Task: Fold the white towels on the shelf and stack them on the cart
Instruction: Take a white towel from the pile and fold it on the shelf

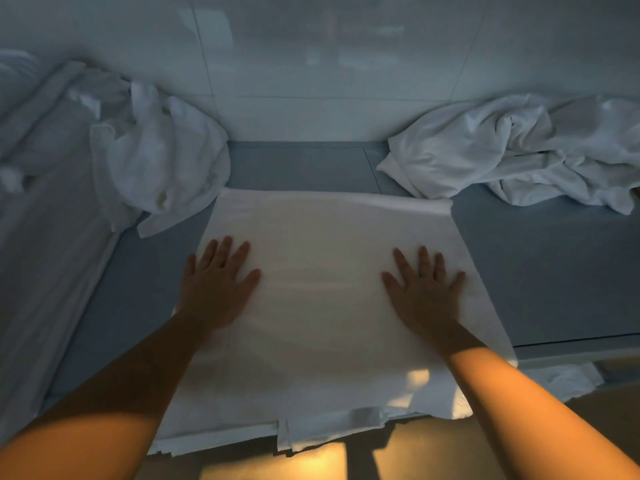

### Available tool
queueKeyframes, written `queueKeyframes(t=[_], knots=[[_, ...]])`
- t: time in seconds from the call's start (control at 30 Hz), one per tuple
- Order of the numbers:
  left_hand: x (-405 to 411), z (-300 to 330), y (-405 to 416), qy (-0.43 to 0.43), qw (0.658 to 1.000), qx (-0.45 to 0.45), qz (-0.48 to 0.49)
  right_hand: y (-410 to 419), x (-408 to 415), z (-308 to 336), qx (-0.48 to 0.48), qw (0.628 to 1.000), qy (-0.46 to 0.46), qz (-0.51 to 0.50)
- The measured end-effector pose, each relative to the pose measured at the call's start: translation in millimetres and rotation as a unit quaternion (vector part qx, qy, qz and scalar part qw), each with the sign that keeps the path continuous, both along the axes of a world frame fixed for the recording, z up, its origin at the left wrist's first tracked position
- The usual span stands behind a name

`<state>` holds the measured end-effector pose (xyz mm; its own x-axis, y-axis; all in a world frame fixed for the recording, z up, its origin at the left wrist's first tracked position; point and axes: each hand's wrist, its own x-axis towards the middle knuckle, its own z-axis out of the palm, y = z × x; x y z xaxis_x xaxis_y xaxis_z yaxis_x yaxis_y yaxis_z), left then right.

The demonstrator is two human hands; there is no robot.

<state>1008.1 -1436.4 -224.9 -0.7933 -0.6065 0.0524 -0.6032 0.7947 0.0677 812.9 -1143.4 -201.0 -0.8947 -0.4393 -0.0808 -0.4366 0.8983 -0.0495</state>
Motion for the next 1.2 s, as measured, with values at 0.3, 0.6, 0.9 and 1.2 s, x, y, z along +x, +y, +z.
queueKeyframes(t=[0.3,0.6,0.9,1.2], knots=[[-11.2,35.2,89.5,0.025,0.998,-0.013,-0.060,-27.7,27.2,16.7,-0.052,0.995,0.019,0.077],[26.6,11.3,94.1,-0.041,0.999,0.008,-0.020,10.6,57.3,1.2,0.007,0.997,0.000,0.072],[-18.0,12.6,61.5,-0.028,0.999,0.022,-0.005,-29.2,0.7,5.9,0.012,0.995,-0.014,0.095],[-64.6,10.2,24.9,-0.038,0.999,0.029,0.000,-89.7,53.9,1.8,-0.035,0.981,0.023,0.190]])
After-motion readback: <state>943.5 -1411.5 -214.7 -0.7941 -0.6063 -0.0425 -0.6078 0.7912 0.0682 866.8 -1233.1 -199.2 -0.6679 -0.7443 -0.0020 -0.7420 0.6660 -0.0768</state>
